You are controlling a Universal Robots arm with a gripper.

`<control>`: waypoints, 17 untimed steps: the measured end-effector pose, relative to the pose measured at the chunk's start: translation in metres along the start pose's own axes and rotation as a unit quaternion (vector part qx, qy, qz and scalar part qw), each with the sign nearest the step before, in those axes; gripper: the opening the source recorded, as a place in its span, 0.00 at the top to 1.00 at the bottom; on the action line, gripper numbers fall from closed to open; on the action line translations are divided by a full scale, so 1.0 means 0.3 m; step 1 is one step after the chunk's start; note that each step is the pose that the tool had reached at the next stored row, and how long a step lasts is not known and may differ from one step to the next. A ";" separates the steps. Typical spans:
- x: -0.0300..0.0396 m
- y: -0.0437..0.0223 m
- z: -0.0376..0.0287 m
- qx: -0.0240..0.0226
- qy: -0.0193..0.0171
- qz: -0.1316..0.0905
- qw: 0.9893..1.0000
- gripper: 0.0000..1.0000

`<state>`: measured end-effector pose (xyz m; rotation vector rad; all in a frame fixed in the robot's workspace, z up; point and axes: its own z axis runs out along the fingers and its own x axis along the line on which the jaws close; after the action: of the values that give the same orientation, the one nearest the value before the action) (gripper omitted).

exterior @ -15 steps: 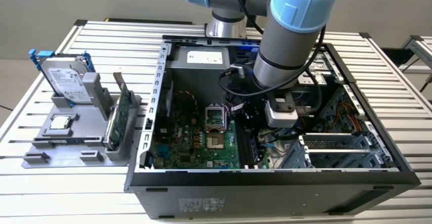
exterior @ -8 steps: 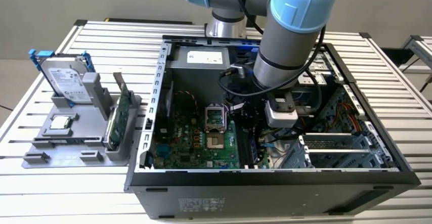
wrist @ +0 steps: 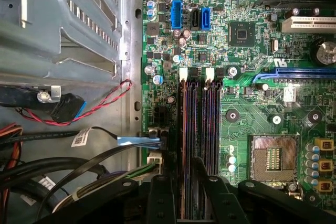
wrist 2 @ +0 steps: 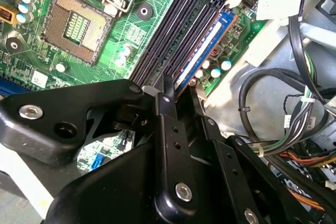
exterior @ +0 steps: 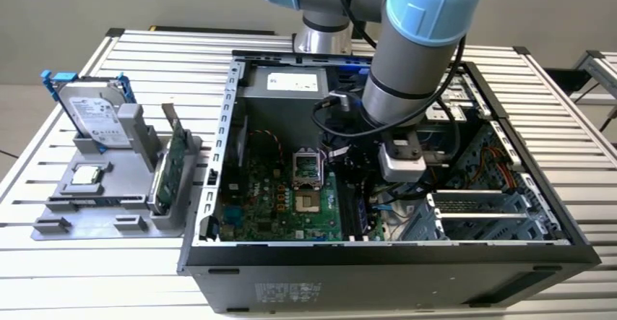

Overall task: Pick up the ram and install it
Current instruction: 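Insert the ram into the slot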

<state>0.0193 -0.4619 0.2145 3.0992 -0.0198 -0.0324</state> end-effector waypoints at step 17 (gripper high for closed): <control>-0.002 0.006 -0.112 0.000 0.000 0.000 1.000 0.00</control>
<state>0.0193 -0.4622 0.2481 3.0994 -0.0198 -0.0326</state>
